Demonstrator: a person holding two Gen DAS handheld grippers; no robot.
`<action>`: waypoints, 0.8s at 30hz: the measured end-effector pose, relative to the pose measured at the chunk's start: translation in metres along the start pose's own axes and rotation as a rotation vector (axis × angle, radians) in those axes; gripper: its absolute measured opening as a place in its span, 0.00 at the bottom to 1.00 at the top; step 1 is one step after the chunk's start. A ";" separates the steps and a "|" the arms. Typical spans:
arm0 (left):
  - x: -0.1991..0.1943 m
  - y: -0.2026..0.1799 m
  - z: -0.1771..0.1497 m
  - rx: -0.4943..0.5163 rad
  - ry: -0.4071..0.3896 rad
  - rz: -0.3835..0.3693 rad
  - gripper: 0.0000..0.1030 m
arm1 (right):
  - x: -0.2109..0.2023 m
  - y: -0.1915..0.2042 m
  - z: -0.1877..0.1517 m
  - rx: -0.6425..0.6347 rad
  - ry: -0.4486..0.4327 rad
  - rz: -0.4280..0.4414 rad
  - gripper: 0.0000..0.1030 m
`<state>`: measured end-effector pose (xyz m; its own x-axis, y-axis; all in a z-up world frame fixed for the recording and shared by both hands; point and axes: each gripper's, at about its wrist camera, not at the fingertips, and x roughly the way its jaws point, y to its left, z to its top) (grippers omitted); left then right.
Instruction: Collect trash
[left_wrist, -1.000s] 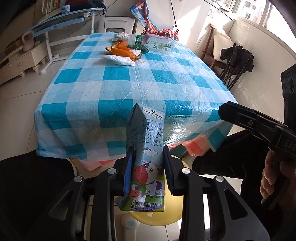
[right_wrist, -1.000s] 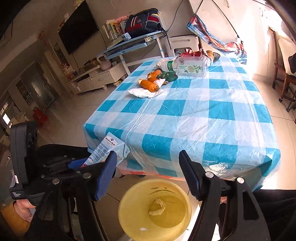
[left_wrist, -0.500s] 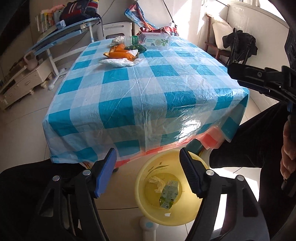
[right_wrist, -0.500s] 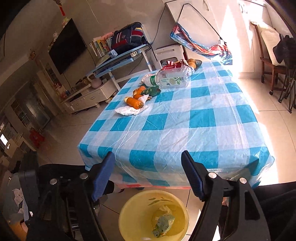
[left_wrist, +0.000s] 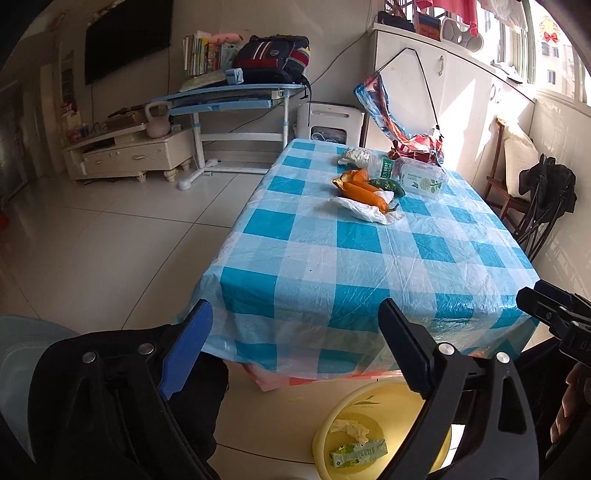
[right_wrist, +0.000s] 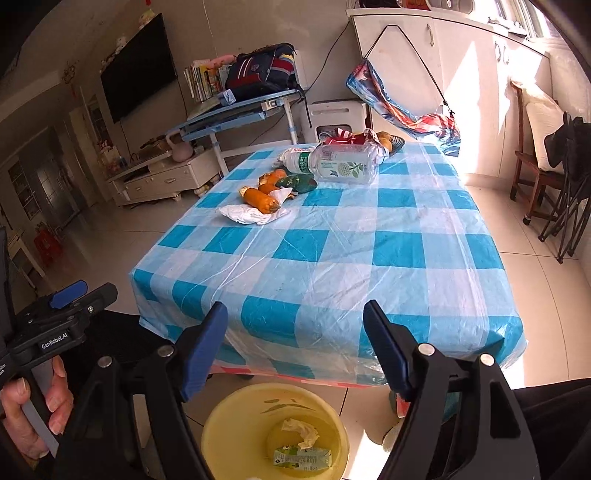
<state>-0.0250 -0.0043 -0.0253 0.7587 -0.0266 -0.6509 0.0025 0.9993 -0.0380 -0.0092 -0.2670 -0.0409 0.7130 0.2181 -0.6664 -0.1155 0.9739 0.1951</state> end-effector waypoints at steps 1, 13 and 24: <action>0.000 0.001 0.000 -0.004 0.003 -0.001 0.85 | 0.000 0.002 0.000 -0.012 0.000 -0.004 0.72; 0.004 0.001 -0.003 -0.007 0.010 0.007 0.86 | 0.002 0.009 -0.003 -0.045 0.006 -0.017 0.74; 0.006 0.001 -0.004 -0.009 0.012 0.009 0.87 | 0.001 0.010 -0.004 -0.046 0.006 -0.018 0.75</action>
<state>-0.0230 -0.0034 -0.0322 0.7509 -0.0182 -0.6602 -0.0103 0.9992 -0.0393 -0.0122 -0.2569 -0.0422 0.7114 0.2006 -0.6736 -0.1342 0.9795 0.1500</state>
